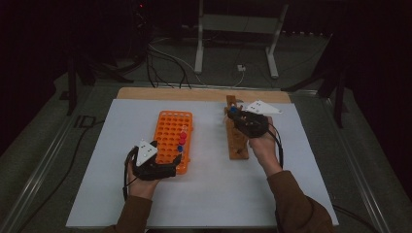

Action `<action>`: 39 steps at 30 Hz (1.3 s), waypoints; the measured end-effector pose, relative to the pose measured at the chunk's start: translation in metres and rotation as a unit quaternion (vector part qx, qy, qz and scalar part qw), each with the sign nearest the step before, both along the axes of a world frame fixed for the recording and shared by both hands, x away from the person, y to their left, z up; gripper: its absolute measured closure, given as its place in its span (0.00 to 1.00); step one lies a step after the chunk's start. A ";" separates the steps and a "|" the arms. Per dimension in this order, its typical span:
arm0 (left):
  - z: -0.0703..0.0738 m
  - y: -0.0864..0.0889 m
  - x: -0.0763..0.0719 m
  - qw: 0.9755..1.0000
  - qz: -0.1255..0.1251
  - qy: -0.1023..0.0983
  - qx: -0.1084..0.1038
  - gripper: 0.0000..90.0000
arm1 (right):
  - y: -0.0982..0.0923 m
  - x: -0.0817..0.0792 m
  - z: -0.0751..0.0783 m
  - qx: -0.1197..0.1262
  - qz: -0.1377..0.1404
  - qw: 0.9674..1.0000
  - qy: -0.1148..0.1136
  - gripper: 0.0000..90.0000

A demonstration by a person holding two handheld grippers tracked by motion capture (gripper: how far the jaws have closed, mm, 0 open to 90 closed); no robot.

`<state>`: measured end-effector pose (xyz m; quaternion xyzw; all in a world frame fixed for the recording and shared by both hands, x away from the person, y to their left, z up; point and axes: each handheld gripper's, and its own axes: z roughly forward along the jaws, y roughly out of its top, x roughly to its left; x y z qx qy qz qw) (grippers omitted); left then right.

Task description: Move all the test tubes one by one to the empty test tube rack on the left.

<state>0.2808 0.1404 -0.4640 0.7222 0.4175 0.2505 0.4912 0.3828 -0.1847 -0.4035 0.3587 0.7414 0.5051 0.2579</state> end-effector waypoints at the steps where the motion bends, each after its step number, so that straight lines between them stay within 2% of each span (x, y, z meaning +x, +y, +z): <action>1: 0.000 -0.001 0.000 1.000 -0.001 -0.001 0.002 0.04 | 0.000 -0.002 0.000 0.001 0.004 1.000 0.002 0.85; 11: 0.011 -0.016 -0.006 0.999 -0.014 -0.028 0.022 0.04 | 0.006 -0.018 -0.004 -0.007 0.034 0.999 0.025 0.85; 19: 0.017 -0.033 -0.004 0.998 -0.023 -0.036 0.048 0.05 | 0.009 -0.028 -0.006 -0.018 0.051 0.998 0.034 0.85; 26: 0.024 -0.057 -0.001 0.997 -0.043 -0.044 0.047 0.08 | 0.009 -0.037 -0.006 -0.006 0.067 0.997 0.043 0.85; 32: 0.028 -0.082 0.005 0.995 -0.071 -0.039 0.049 0.10 | 0.012 -0.046 -0.006 0.006 0.090 0.994 0.056 0.85; 35: 0.028 -0.093 0.009 0.995 -0.083 -0.028 0.051 0.14 | 0.017 -0.052 -0.007 0.006 0.104 0.993 0.064 0.85; 38: 0.026 -0.102 0.011 0.994 -0.083 -0.022 0.062 0.23 | 0.023 -0.057 -0.008 0.003 0.119 0.991 0.066 0.85; 39: 0.025 -0.104 0.012 0.994 -0.081 -0.020 0.064 0.29 | 0.025 -0.058 -0.009 0.001 0.122 0.990 0.068 0.85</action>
